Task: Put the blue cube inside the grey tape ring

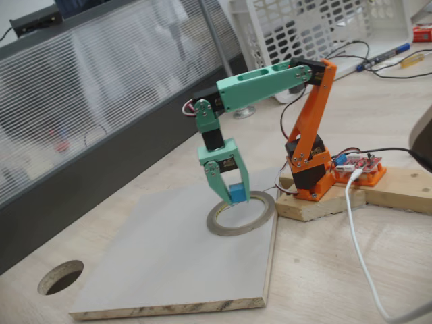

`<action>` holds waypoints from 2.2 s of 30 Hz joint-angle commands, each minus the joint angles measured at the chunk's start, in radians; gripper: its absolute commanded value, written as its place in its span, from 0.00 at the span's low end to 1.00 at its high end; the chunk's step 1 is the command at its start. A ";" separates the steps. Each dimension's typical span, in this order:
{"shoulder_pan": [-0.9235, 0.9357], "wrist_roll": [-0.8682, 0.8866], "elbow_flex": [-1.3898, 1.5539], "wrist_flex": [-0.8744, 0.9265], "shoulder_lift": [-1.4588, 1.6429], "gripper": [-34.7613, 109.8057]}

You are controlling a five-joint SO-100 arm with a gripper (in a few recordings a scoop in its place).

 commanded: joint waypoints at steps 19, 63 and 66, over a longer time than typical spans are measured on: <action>0.184 0.020 0.035 -0.008 0.048 0.26; 0.176 0.020 0.035 -0.005 0.046 0.26; 0.176 0.020 0.035 -0.002 0.046 0.26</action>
